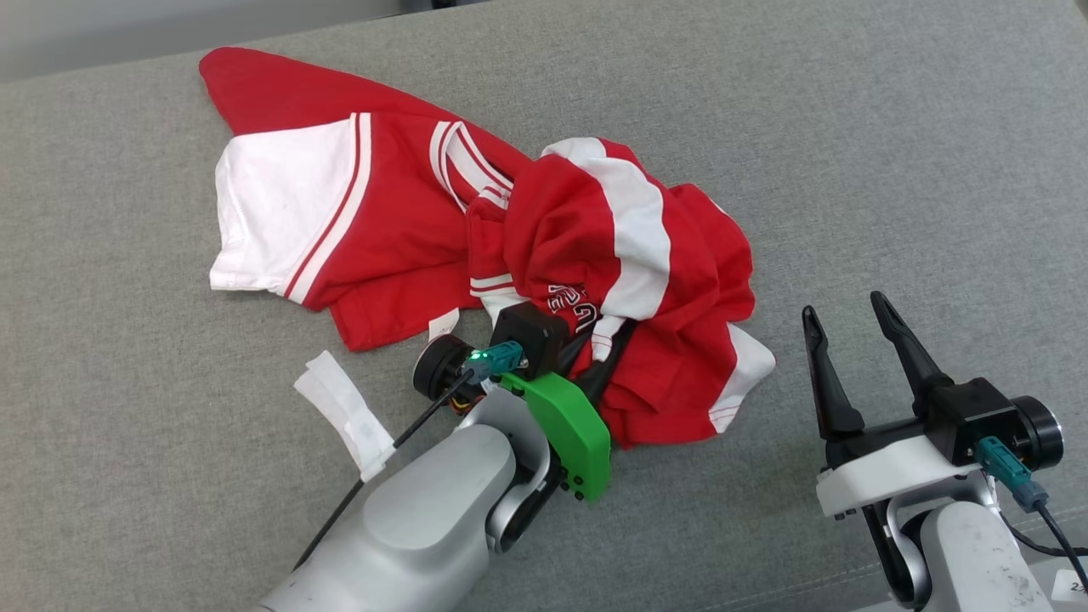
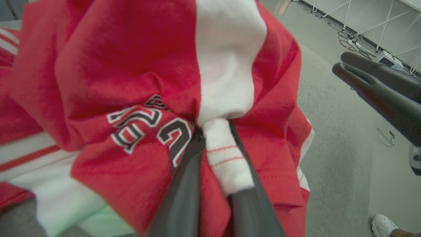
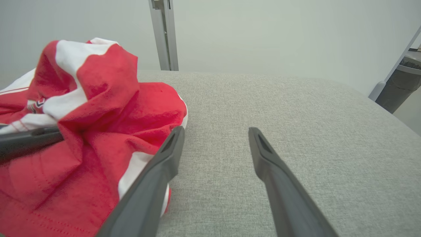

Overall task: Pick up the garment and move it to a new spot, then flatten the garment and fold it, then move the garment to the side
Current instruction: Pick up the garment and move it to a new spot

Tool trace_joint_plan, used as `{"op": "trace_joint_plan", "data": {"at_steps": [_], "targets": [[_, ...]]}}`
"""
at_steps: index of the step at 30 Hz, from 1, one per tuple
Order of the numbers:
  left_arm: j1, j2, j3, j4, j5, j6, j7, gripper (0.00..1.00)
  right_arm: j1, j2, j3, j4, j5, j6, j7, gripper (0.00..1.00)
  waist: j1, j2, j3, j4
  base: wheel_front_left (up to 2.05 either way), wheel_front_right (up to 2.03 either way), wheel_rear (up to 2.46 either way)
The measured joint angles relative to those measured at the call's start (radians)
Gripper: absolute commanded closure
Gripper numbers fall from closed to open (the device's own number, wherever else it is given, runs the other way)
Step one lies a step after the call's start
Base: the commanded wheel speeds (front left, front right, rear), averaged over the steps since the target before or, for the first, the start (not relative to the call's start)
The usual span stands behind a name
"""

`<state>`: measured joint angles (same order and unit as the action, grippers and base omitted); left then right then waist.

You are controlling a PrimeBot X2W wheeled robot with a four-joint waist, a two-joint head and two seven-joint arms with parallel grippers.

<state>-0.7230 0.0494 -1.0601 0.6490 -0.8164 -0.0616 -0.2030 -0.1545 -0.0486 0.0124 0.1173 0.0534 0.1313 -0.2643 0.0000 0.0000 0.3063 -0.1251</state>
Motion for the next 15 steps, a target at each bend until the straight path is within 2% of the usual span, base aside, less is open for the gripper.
{"op": "trace_joint_plan", "data": {"at_steps": [2, 3, 4, 5, 6, 11, 15], "targets": [[0.000, 0.000, -0.021, 0.004, -0.015, 0.009, -0.016, 1.00, -0.003, 0.000, -0.003, 0.000, -0.001, 0.000, 0.000, 0.00, 0.0000, 0.0000, 0.004, -0.002, 0.00, 0.00, 0.00], [0.000, 0.000, -0.030, 0.004, -0.023, 0.013, -0.027, 0.82, -0.005, 0.000, -0.004, 0.000, -0.002, 0.000, 0.000, 0.00, 0.0000, 0.0000, 0.004, -0.001, 0.00, 0.00, 0.00], [0.000, 0.000, -0.040, 0.004, -0.026, 0.020, -0.037, 0.58, -0.008, 0.000, -0.004, -0.001, -0.005, 0.000, 0.000, 0.00, 0.0000, 0.0000, 0.003, 0.000, 0.00, 0.00, 0.00], [-0.001, 0.000, -0.046, 0.003, -0.026, 0.025, -0.042, 0.20, -0.009, 0.000, -0.005, -0.001, -0.008, 0.000, 0.000, 0.00, 0.0000, 0.0000, 0.001, 0.001, 0.00, 0.00, 0.00], [-0.001, 0.000, -0.049, 0.002, -0.027, 0.030, -0.046, 0.00, -0.009, 0.000, -0.005, -0.002, -0.010, 0.000, 0.000, 0.00, 0.0000, 0.0000, -0.002, 0.003, 0.00, 0.00, 0.00], [-0.004, 0.000, -0.063, -0.006, -0.020, 0.050, -0.058, 0.00, -0.006, 0.000, -0.009, -0.001, -0.013, 0.000, 0.000, 0.00, 0.0000, 0.0000, -0.026, 0.014, 0.00, 0.00, 0.00], [0.000, 0.000, -0.026, -0.049, 0.037, 0.064, -0.059, 0.00, 0.005, 0.000, -0.010, 0.003, -0.017, 0.000, 0.000, 0.00, 0.0000, 0.0000, -0.051, 0.025, 0.00, 0.00, 0.00]]}}
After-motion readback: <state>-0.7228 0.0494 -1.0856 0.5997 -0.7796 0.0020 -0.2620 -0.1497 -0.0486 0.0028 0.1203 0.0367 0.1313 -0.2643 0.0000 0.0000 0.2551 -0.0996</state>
